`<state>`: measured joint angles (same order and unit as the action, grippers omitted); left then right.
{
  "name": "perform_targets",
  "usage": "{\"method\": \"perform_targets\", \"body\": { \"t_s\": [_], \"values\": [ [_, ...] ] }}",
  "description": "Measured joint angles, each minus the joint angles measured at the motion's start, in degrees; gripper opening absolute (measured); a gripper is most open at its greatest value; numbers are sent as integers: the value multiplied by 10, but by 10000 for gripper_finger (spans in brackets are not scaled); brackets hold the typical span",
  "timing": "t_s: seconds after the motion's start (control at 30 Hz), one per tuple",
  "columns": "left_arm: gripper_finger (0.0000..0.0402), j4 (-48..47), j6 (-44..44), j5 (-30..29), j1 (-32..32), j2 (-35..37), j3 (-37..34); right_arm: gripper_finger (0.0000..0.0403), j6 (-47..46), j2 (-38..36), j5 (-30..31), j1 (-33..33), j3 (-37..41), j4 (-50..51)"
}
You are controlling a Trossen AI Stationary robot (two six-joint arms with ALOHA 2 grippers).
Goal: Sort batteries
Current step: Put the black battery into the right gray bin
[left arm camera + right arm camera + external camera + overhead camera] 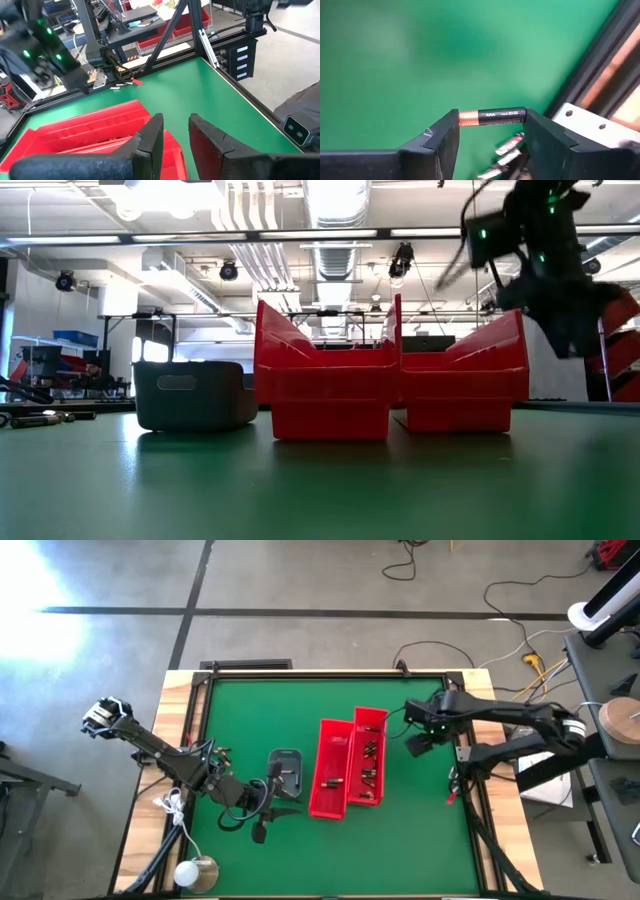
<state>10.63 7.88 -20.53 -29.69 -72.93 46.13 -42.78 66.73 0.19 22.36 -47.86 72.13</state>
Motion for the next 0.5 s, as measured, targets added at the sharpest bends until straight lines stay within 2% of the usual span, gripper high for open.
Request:
{"method": "perform_targets", "body": {
  "t_s": [0.13,0.23,0.37,0.5],
  "values": [
    [73,0,1,0,0,0,0,193,-7,-12,3,-34,-60,-10],
    [73,0,3,0,0,0,0,195,-2,-1,37,-77,-108,-27],
    [73,0,5,0,0,0,0,189,19,39,59,-143,-160,-86],
    [73,0,6,0,0,0,0,191,70,108,71,-195,-215,-115]
  ]
}}
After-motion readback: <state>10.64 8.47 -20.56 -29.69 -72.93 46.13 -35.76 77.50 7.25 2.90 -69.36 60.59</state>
